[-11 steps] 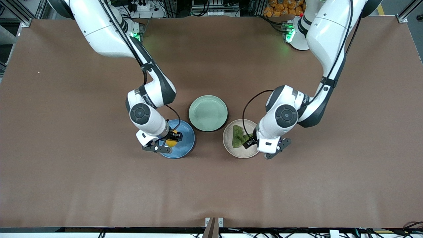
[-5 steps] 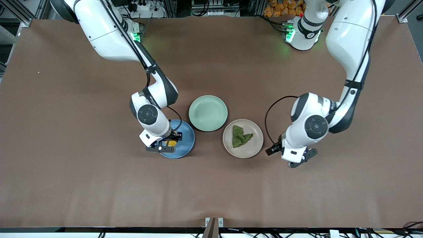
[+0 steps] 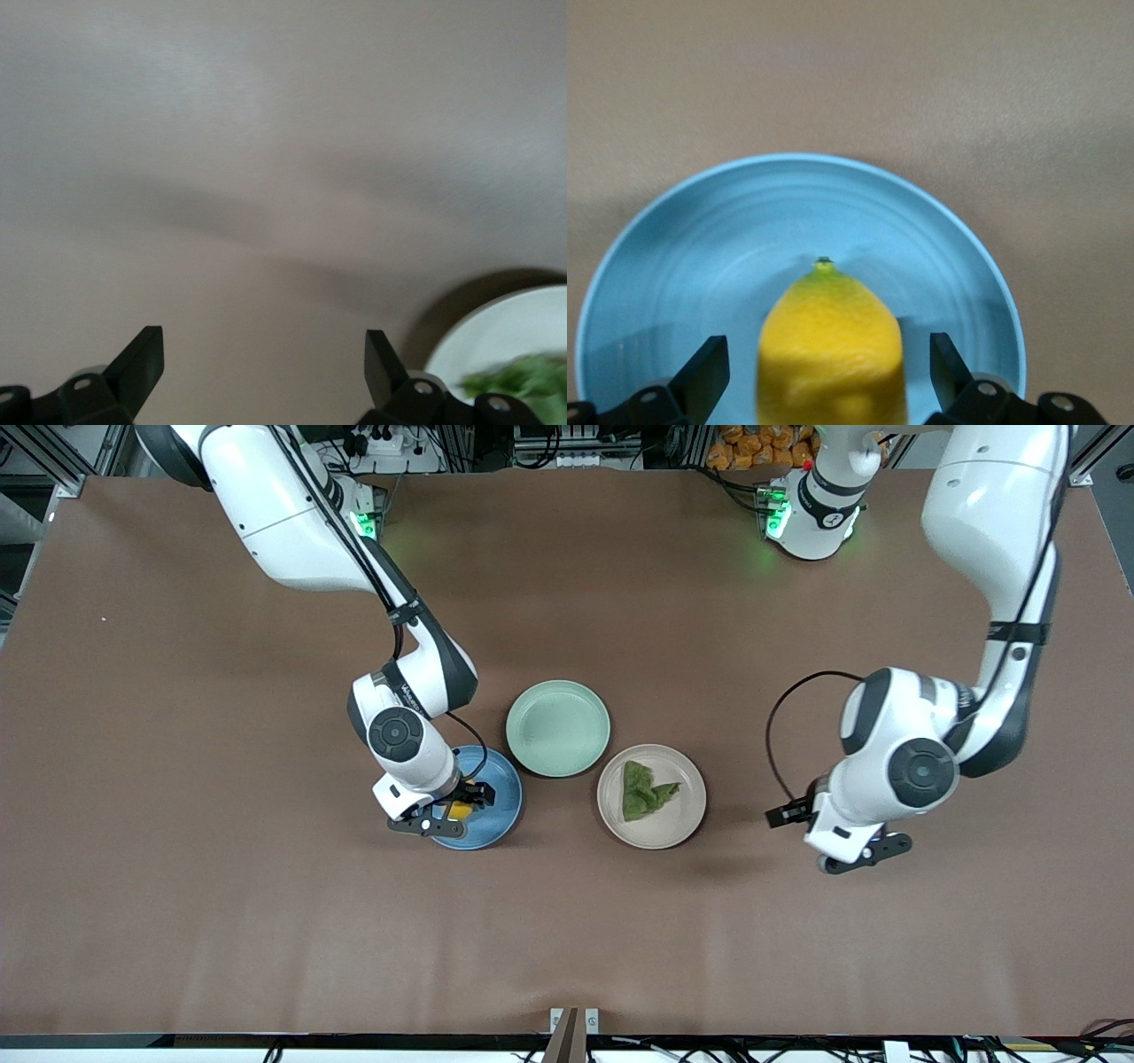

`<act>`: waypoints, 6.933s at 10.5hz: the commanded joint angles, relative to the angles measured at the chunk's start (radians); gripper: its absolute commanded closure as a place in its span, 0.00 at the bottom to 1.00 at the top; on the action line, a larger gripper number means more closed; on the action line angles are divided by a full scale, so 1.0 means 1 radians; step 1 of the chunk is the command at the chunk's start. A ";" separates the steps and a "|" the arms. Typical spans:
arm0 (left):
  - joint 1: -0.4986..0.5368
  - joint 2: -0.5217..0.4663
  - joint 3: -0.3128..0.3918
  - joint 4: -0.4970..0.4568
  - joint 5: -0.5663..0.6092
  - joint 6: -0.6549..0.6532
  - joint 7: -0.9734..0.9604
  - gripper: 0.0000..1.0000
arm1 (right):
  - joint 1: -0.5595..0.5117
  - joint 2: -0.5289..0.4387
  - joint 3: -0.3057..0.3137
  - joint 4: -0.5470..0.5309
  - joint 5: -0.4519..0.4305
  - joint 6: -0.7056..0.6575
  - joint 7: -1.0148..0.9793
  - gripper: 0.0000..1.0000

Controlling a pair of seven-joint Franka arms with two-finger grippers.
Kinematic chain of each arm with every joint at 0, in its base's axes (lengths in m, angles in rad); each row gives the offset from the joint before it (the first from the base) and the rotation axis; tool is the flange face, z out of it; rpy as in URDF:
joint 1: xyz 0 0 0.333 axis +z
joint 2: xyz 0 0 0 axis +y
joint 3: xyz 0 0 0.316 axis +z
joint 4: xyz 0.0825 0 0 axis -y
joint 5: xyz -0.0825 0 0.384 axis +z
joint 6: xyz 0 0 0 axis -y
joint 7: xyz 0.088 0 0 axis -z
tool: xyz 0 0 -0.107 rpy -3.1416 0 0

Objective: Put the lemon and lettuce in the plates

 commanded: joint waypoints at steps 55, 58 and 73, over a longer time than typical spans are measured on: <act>0.009 -0.512 0.185 0.092 -0.125 -0.490 0.455 0.00 | -0.464 -0.687 -0.087 0.076 -0.030 -0.677 -0.437 0.00; 0.009 -0.512 0.185 0.092 -0.125 -0.490 0.455 0.00 | -0.465 -0.671 -0.086 0.151 -0.028 -0.731 -0.437 0.00; 0.009 -0.510 0.185 0.092 -0.127 -0.490 0.454 0.00 | -0.390 -0.655 -0.121 0.177 -0.007 -0.930 -0.359 0.00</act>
